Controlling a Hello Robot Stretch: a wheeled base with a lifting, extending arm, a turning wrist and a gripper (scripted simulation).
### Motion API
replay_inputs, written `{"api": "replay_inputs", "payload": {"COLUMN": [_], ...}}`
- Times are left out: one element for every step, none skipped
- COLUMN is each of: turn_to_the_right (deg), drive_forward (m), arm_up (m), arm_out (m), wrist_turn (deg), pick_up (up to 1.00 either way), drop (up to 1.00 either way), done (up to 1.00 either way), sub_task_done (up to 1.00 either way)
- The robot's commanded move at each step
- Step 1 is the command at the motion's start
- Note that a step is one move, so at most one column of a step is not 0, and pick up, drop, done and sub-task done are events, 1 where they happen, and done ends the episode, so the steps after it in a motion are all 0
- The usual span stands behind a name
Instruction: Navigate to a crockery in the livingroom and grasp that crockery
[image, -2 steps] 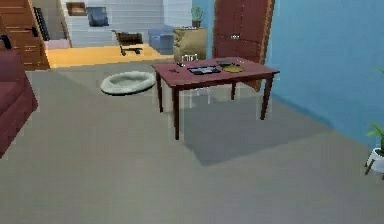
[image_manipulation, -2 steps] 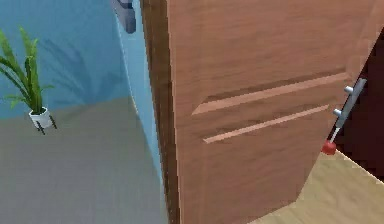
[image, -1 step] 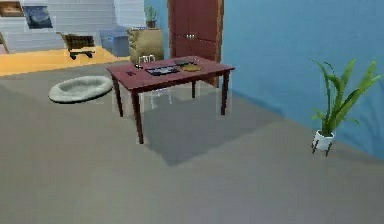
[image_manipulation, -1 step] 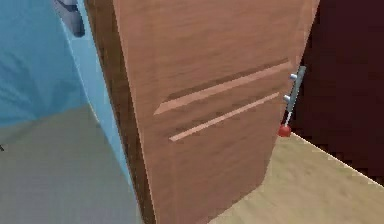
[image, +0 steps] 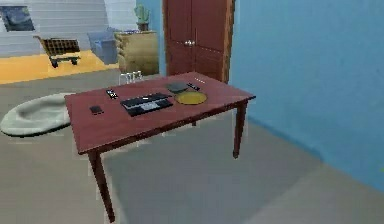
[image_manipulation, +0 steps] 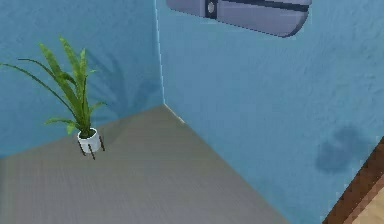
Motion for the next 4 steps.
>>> {"api": "replay_inputs", "payload": {"turn_to_the_right": [3.0,0.0,-45.0,-45.0], "drive_forward": [0.0,0.65,0.0,0.0], "arm_up": [0.0,0.0,0.0,0.0], "arm_out": [0.0,0.0,0.0,0.0], "wrist_turn": [0.0,0.0,0.0,0.0], "pick_up": [0.0,0.0,0.0,0.0], "drop": [0.0,0.0,0.0,0.0], "done": [0.0,0.0,0.0,0.0], "sub_task_done": [0.0,0.0,0.0,0.0]}}
